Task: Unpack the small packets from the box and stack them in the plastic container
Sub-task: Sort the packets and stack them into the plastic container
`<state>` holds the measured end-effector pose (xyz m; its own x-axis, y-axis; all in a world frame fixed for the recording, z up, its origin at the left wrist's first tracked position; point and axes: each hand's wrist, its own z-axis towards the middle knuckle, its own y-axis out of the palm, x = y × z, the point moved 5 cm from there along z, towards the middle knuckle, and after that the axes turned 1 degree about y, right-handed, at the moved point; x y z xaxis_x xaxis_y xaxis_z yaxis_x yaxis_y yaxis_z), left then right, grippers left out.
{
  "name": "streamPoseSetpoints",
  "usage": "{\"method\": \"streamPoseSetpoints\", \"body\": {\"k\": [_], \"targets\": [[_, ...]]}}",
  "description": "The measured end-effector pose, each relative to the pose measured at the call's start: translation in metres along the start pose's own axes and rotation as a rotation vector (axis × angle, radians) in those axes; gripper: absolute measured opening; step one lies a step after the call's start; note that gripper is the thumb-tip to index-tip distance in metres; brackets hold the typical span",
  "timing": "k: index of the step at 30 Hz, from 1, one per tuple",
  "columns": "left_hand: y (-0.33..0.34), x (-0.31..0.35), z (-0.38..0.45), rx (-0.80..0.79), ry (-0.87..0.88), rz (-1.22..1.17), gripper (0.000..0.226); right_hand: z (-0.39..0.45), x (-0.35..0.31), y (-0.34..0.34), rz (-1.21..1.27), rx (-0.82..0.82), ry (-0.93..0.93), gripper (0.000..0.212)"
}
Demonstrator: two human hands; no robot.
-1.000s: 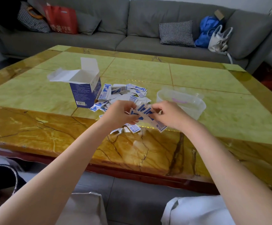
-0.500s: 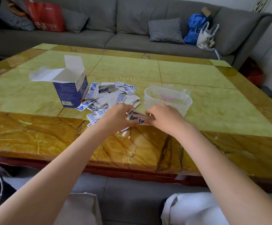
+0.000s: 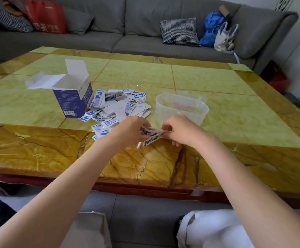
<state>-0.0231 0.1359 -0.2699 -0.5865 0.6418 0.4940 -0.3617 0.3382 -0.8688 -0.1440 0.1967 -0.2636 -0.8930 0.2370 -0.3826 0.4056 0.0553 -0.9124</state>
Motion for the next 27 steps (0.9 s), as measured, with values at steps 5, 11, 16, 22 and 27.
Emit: {"method": "streamPoseSetpoints", "body": {"k": [5,11,16,22,27], "targets": [[-0.008,-0.012,0.000,-0.010,-0.040,0.004,0.025,0.002,0.005,-0.002,-0.060,0.035,0.054,0.014],[-0.012,-0.010,-0.002,0.021,-0.088,0.040,0.031,0.002,-0.001,0.000,-0.075,0.014,-0.014,0.017],[-0.012,-0.007,-0.002,0.014,-0.092,0.028,0.020,0.003,-0.001,-0.002,-0.132,0.020,-0.055,0.023],[-0.016,-0.006,-0.003,0.054,-0.074,0.043,0.021,0.004,0.000,-0.004,-0.120,0.081,-0.061,0.020],[-0.016,-0.011,-0.001,0.130,-0.125,0.036,0.026,0.002,-0.003,-0.001,-0.158,0.070,-0.081,0.025]]}}
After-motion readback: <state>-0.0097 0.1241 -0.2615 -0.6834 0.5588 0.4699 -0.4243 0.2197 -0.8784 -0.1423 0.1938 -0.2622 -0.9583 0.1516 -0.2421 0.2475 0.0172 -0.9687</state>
